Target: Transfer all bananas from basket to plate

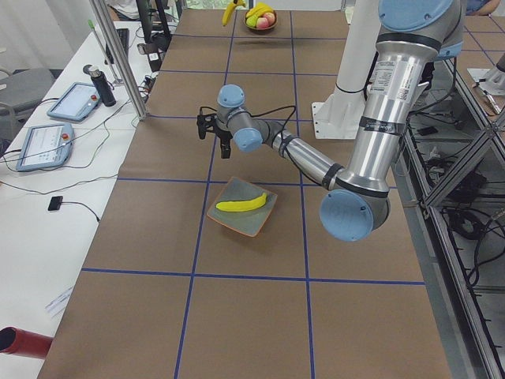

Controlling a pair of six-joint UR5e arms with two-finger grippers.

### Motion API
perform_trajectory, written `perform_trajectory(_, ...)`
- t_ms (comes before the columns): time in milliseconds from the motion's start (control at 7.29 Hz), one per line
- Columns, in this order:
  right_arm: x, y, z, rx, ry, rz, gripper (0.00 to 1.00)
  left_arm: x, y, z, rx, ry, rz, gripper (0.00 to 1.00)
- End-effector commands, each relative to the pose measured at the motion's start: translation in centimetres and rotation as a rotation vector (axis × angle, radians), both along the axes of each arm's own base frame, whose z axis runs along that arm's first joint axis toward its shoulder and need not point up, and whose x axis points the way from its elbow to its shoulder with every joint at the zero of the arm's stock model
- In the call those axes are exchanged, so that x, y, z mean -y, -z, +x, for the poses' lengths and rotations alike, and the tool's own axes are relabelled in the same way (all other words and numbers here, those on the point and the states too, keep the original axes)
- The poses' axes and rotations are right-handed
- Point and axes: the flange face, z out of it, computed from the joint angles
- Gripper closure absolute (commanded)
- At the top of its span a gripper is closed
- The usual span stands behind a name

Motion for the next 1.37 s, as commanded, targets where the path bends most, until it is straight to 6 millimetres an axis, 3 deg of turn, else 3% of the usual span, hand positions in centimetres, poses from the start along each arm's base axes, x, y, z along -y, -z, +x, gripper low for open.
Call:
perform_trajectory(0,2.7,7.9,-7.1,0.061,-0.011,0.02,1.0,4.0,6.4,3.5,-0.05,0.052,-0.105,0.05)
perform_trajectory(137,3.4,12.0,-11.2,0.077,-0.036,0.04,1.0,4.9,8.9,5.2,-0.086,0.07,-0.155,0.05)
perform_trajectory(412,1.4,19.1,-20.2,0.139,-0.103,0.051,1.0,5.4,13.4,8.2,-0.145,0.099,-0.238,0.05)
perform_trajectory(549,-0.6,21.2,-24.1,0.149,-0.122,0.078,1.0,5.6,16.1,10.8,-0.172,0.111,-0.3,0.05)
perform_trajectory(823,-4.2,24.7,-29.2,0.175,-0.17,0.138,1.0,6.3,21.7,14.2,-0.227,0.141,-0.404,0.05)
perform_trajectory(1235,-8.9,28.7,-36.3,0.188,-0.18,0.257,1.0,4.7,27.4,16.0,-0.304,0.158,-0.504,0.05)
